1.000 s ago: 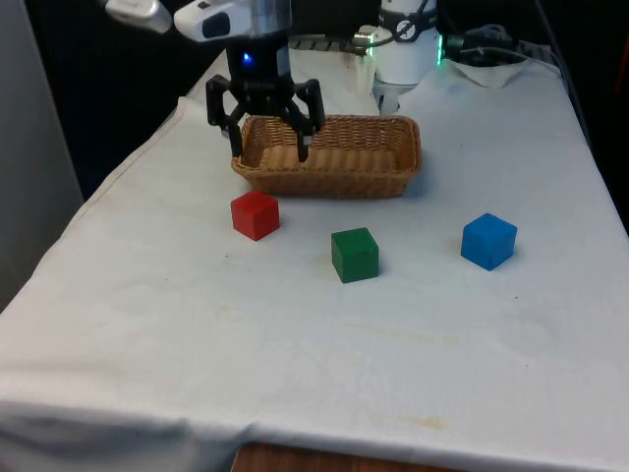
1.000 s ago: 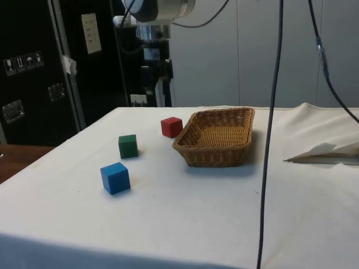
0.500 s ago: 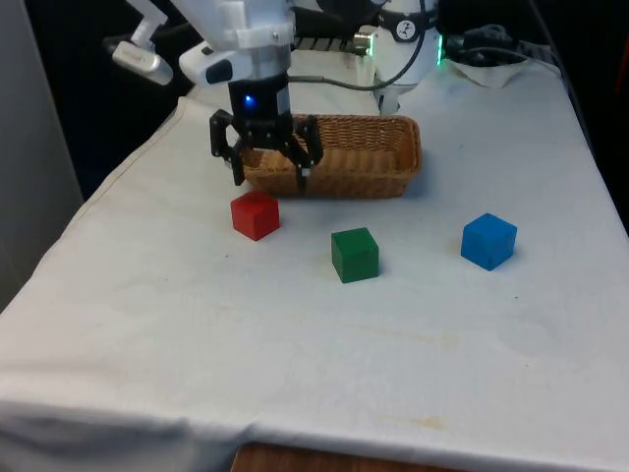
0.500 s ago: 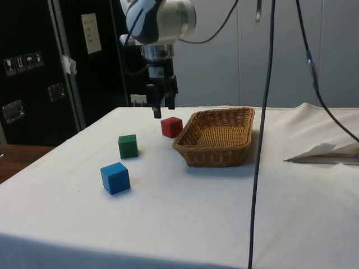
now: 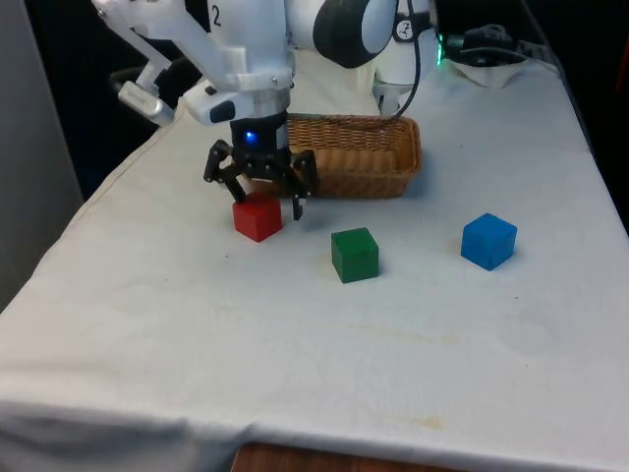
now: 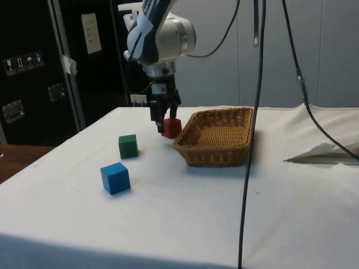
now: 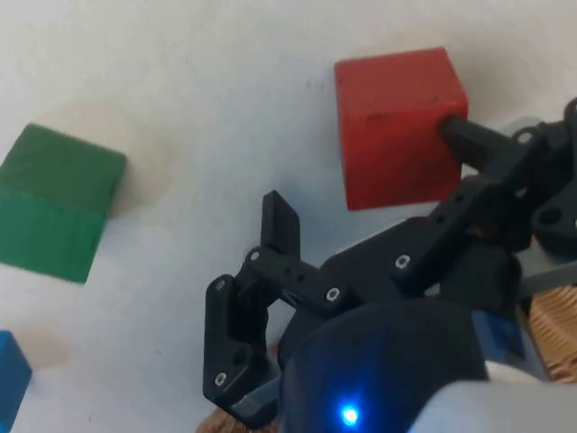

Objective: Pick up exactly two blocks and place them into the basket.

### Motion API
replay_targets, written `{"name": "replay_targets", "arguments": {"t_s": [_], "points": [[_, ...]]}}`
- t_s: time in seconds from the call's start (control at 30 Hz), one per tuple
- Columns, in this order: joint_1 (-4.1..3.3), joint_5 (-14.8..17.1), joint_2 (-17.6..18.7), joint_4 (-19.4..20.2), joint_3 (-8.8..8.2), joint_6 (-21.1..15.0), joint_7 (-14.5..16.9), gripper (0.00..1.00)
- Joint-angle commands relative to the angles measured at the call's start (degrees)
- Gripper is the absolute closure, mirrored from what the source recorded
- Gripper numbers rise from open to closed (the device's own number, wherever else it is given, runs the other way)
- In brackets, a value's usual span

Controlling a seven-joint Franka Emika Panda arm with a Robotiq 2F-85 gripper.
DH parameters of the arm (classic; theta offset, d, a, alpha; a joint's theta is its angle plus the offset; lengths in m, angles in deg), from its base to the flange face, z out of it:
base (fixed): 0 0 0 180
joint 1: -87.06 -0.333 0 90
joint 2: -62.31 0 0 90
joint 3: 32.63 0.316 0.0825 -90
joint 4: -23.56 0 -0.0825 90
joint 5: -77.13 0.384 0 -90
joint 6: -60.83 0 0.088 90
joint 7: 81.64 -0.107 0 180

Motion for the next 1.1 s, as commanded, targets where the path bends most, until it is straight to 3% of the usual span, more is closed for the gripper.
{"name": "replay_targets", "arguments": {"t_s": [0.0, 0.17, 0.2, 0.23, 0.3, 0.43, 0.5, 0.53, 0.7, 0.73, 0.77, 0.8, 0.9, 1.07], "points": [[0.69, 0.9, 0.7, -0.7, 0.69, -0.5, 0.7, 0.0], [0.8, 2.5, 2.6, -2.1, 0.11, -0.6, 1.8, 0.0], [0.23, 2.1, 2.4, -1.8, -0.4, -0.2, 1.4, 0.0], [0.8, 2.6, 2.8, -2.3, 0.0, -0.5, 1.9, 0.0], [0.86, 2.6, 3.1, -2.6, -0.17, -0.5, 1.9, 0.0], [0.23, 1.9, 2.7, -2.5, -1.2, -0.1, 1.5, 0.0], [0.29, 2.1, 2.8, -2.5, -1.2, -0.1, 1.6, 0.0], [-0.23, 1.4, 2.4, -2.3, -1.78, 0.0, 1.3, 0.0], [-1.43, 0.3, 0.0, -0.7, -3.21, 0.5, 1.1, 0.0], [-1.55, 0.0, -0.5, -0.3, -3.32, 0.4, 1.0, 0.0], [-0.69, 0.7, 0.5, -1.4, -2.46, 0.4, 1.4, 0.0], [-1.66, -0.3, -1.0, 0.2, -3.38, 0.3, 0.9, 0.0], [-1.49, -1.1, -3.0, 2.4, -2.98, -0.7, 1.3, 0.0], [-0.92, -0.7, -3.1, 3.7, -2.23, -2.1, 2.5, 0.0]]}}
